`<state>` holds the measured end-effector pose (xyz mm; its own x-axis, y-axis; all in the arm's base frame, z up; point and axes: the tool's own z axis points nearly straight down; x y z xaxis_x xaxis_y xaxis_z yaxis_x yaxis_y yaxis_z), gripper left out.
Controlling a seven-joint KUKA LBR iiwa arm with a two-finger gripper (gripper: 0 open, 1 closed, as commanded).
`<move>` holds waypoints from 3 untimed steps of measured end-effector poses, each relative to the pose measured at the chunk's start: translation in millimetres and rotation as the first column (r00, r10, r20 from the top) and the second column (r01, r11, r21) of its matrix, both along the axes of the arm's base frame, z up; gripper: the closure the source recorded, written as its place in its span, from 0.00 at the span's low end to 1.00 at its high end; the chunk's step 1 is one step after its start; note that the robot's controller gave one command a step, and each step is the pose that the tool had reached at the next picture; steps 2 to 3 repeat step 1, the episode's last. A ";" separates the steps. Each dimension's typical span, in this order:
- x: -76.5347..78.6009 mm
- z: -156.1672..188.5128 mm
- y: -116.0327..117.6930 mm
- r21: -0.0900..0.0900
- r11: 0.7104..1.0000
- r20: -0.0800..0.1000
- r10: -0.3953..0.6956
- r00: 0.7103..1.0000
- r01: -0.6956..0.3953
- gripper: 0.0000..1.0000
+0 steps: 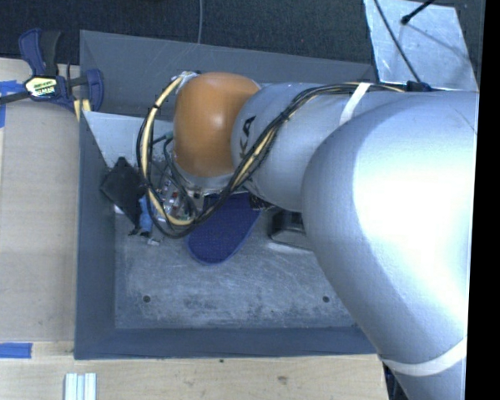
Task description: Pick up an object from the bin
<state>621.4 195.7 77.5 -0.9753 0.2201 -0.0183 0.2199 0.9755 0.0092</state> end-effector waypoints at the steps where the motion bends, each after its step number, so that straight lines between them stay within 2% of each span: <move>1: -13.5 146.9 -2.0 -0.002 1.000 -0.009 0.017 1.000 -0.017 1.00; 3: -13.5 146.9 -2.0 -0.002 1.000 -0.009 0.017 1.000 -0.017 1.00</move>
Offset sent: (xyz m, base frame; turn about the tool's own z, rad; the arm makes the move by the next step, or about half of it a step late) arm -0.0160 -0.0017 0.1407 -0.0186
